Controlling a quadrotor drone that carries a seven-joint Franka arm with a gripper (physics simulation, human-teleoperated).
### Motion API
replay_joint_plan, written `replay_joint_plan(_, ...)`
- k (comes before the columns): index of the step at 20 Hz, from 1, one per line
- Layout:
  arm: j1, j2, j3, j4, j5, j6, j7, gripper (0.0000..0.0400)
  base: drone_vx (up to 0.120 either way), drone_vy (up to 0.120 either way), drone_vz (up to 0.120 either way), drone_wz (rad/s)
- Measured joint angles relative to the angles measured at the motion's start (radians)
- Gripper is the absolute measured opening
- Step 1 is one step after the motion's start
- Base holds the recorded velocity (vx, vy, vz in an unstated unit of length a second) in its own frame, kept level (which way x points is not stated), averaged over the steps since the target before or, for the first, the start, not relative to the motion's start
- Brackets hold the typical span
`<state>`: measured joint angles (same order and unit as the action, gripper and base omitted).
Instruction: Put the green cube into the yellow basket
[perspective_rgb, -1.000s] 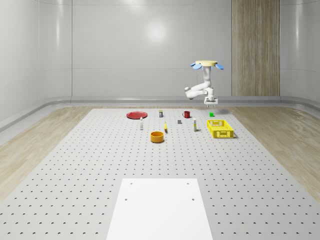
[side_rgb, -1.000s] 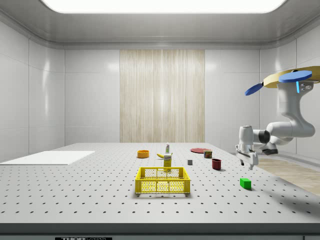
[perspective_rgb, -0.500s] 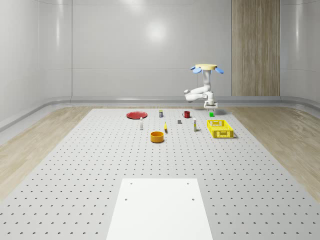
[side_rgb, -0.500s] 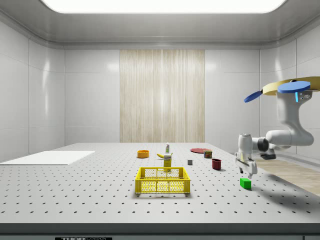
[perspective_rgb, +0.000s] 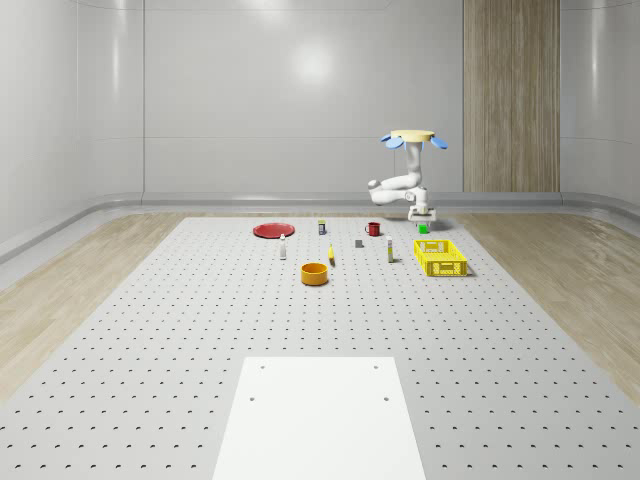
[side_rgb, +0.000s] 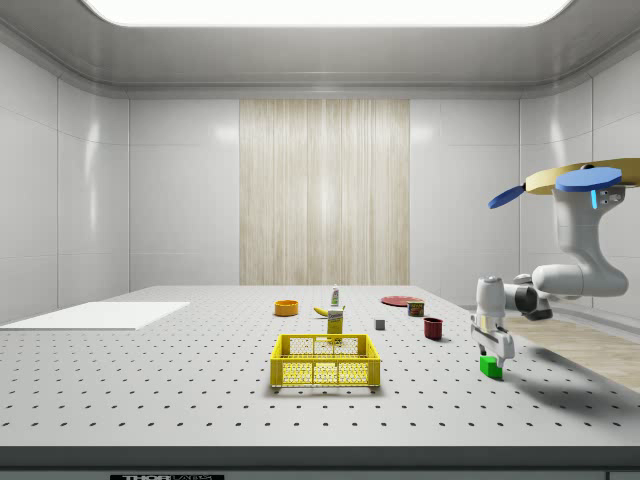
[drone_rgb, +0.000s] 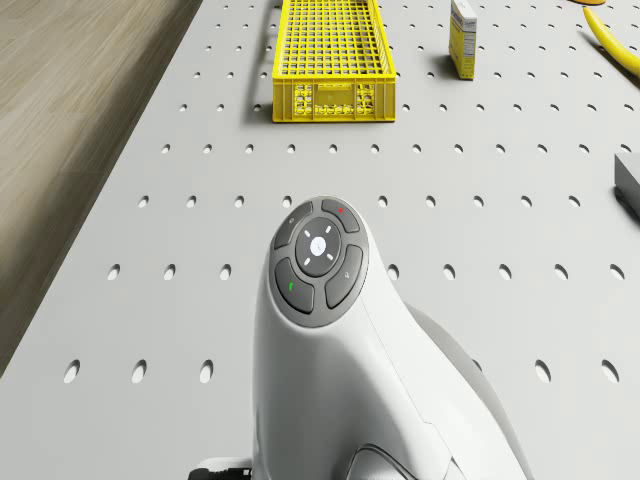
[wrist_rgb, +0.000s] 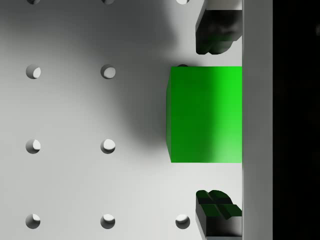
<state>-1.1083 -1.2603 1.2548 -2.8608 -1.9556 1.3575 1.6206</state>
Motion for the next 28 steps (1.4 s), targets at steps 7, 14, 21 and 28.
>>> replay_joint_plan(7, -0.03, -0.023, -0.029, 0.034, -0.026, 0.043, 0.003, 0.04, 0.0, 0.0, 0.0, 0.0)
replay_joint_plan(14, -0.023, -0.052, -0.054, 0.029, -0.041, 0.075, 0.005, 0.0349, 0.0, 0.0, 0.0, 0.0)
replay_joint_plan(21, -0.025, -0.069, -0.057, 0.028, -0.04, 0.092, 0.004, 0.028, 0.0, 0.0, 0.0, 0.0)
replay_joint_plan(28, -0.03, -0.08, -0.033, 0.022, -0.013, 0.093, 0.014, 0.0262, 0.0, 0.0, 0.0, 0.0)
